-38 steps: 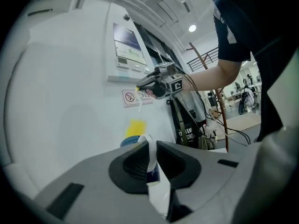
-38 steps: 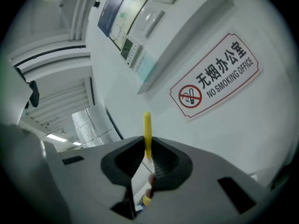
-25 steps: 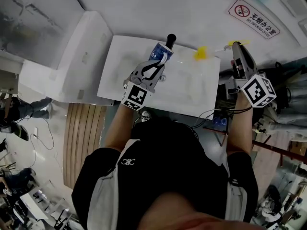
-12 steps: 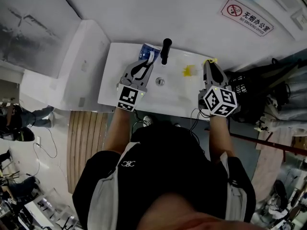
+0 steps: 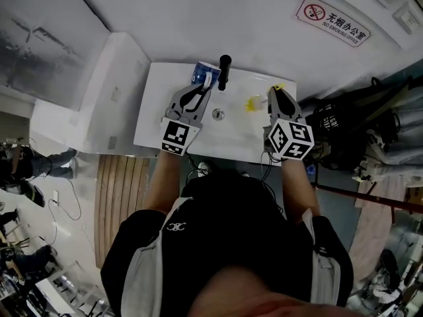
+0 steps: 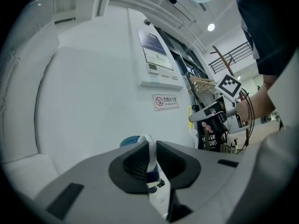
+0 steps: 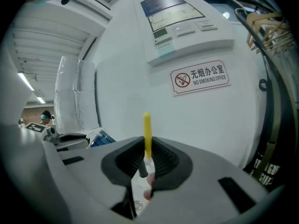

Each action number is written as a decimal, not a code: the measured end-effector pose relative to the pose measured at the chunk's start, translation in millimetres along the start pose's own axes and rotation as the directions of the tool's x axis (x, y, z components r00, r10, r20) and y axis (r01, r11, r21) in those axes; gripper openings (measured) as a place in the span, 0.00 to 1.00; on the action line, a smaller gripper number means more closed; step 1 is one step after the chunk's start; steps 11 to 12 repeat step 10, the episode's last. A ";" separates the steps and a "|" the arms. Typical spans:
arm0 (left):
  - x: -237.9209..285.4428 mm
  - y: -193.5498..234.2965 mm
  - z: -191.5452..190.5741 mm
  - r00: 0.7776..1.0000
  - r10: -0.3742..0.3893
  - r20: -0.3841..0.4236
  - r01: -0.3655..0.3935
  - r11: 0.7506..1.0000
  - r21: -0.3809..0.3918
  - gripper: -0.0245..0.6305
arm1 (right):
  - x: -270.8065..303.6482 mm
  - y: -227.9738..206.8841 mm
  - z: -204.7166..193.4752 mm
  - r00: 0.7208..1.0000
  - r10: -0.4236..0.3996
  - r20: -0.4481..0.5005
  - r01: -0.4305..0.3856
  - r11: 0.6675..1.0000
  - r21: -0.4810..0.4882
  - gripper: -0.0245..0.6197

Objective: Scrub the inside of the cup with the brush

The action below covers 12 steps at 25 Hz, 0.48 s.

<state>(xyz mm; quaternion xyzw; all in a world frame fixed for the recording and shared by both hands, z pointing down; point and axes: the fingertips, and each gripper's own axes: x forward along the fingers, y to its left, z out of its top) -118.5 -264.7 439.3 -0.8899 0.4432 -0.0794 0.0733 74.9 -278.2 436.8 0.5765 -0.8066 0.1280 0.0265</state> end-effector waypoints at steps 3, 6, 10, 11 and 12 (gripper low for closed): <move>0.0 -1.3 1.9 1.000 0.008 -0.001 -0.008 1.000 -0.002 0.13 | -0.9 0.2 1.3 1.000 0.017 -0.001 -0.017 1.000 0.003 0.12; 0.1 -3.9 1.8 1.000 0.014 -0.002 -0.014 1.000 -0.007 0.13 | -1.3 -1.6 1.5 1.000 0.025 0.001 -0.025 1.000 0.009 0.12; -0.7 -7.5 0.8 1.000 0.018 -0.004 -0.018 1.000 -0.007 0.13 | -2.7 -3.9 1.0 1.000 0.031 0.003 -0.031 0.999 0.008 0.12; -0.7 -7.5 0.8 1.000 0.018 -0.004 -0.018 1.000 -0.007 0.13 | -2.7 -3.9 1.0 1.000 0.031 0.003 -0.031 0.999 0.008 0.12; -0.7 -7.5 0.8 1.000 0.018 -0.004 -0.018 1.000 -0.007 0.13 | -2.7 -3.9 1.0 1.000 0.031 0.003 -0.031 0.999 0.008 0.12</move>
